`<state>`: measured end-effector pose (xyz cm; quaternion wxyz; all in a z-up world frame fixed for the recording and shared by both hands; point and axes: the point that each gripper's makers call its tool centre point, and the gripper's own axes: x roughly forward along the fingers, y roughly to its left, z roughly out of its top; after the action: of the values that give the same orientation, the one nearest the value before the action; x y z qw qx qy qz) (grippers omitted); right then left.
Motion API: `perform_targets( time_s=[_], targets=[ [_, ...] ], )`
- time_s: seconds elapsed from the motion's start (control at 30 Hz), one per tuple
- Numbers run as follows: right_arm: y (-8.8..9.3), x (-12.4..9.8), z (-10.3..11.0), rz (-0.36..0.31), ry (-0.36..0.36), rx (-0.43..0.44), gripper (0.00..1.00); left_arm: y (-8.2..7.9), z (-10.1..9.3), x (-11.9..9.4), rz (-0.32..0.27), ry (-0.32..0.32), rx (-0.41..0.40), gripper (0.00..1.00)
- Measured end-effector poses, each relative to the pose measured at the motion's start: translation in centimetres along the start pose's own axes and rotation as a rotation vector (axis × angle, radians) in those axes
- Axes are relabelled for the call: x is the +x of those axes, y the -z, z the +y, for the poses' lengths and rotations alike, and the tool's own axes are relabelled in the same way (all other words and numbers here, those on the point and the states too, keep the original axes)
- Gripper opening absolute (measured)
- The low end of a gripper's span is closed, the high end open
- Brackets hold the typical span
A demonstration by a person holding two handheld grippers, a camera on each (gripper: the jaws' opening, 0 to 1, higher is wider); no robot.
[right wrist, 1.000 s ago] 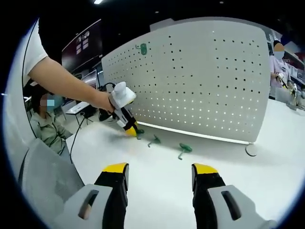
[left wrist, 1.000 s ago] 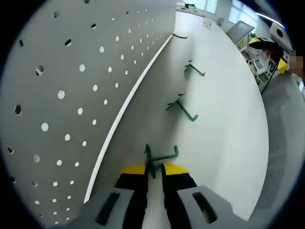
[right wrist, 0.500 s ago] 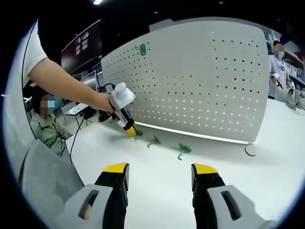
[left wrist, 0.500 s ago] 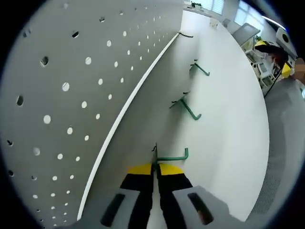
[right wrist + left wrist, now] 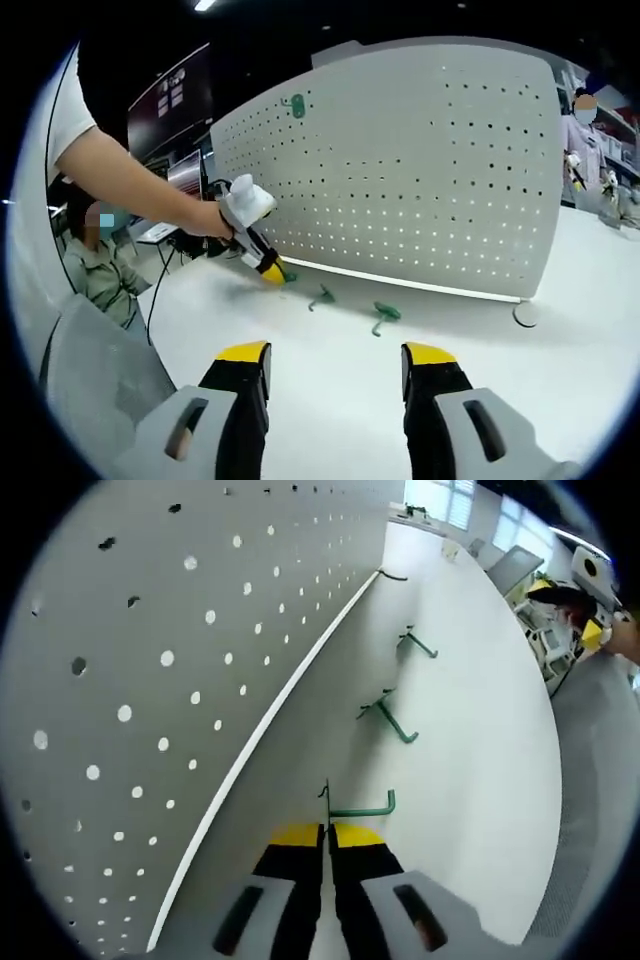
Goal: Insert the hook assembly into the mounting plate slot until the hook locks in place.
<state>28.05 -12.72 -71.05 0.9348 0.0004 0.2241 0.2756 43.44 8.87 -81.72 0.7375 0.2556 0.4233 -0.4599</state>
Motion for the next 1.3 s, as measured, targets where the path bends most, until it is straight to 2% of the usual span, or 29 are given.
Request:
perform_targets(
  time_s=[0.17, 0.27, 0.37, 0.67, 0.73, 0.77, 1.0, 1.2, 1.3],
  targets=[
    [0.0, 0.0, 0.0, -0.002, -0.001, 0.000, 0.51, -1.4, -0.5, -0.8, -0.091, -0.003, -0.016, 0.02],
    [0.0, -0.1, 0.0, -0.004, -0.002, -0.001, 0.51, -2.5, -0.2, -1.4, -0.151, -0.044, 0.017, 0.02],
    [-0.1, -0.1, 0.1, -0.006, -0.002, -0.001, 0.51, -3.1, -0.4, -2.1, -0.194, -0.054, 0.001, 0.02],
    [-0.4, -0.2, 0.1, -0.025, -0.007, 0.008, 0.51, -4.4, -0.9, -3.7, -0.269, -0.070, 0.002, 0.02],
    [-0.5, -0.2, 0.1, -0.025, -0.006, 0.005, 0.51, -5.2, -1.2, -4.4, -0.312, -0.067, 0.000, 0.02],
    [-0.5, -0.3, 0.2, -0.027, -0.006, 0.006, 0.51, -5.2, -1.2, -4.5, -0.314, -0.072, -0.004, 0.02],
    [-0.6, -0.4, 0.2, -0.028, -0.005, 0.002, 0.51, -6.7, -0.6, -7.1, -0.415, -0.137, -0.015, 0.01],
    [-0.7, -0.3, 0.3, -0.032, -0.007, -0.003, 0.51, -7.4, -0.8, -8.7, -0.476, -0.155, -0.014, 0.01],
    [-0.8, -0.4, 0.4, -0.036, -0.007, -0.004, 0.51, -7.9, -1.3, -9.5, -0.530, -0.141, -0.053, 0.02]
  ],
)
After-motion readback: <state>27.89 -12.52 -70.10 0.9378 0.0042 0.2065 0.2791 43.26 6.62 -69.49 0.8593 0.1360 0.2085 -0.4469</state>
